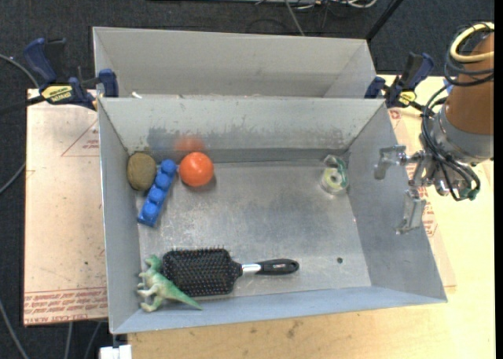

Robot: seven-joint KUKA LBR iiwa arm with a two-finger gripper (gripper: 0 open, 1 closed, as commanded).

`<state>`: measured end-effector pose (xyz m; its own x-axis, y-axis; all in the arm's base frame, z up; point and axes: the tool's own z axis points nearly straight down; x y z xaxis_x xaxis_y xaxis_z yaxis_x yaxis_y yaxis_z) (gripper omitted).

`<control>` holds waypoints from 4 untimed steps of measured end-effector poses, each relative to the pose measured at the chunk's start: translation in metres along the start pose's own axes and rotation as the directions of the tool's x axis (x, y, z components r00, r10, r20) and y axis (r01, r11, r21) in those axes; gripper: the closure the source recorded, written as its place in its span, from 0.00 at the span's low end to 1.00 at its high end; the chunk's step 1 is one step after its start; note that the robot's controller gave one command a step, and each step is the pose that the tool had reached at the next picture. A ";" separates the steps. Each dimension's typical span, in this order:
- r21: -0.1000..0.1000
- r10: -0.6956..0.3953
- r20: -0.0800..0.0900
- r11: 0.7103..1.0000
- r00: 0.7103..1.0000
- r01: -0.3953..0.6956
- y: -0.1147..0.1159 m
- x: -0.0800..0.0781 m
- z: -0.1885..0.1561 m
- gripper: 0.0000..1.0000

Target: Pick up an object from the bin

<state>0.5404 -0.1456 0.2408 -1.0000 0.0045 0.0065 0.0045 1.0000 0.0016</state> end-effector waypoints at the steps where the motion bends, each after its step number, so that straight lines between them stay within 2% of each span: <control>1: 0.002 -0.004 0.008 1.000 1.000 0.004 0.001 -0.001 -0.005 0.00; 2: 0.004 -0.004 0.014 1.000 1.000 0.004 0.017 -0.004 0.046 0.00; 3: 0.002 -0.177 0.004 0.984 0.984 0.177 0.030 -0.013 0.079 0.00; 4: 0.004 -0.337 0.008 0.942 0.942 0.337 0.067 0.010 0.111 0.00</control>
Offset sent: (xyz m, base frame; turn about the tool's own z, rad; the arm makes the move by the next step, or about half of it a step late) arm 0.0039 0.0491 -0.1444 -0.0048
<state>0.5301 -0.0786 0.1297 -0.9431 -0.3324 -0.0027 -0.3324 0.9431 -0.0003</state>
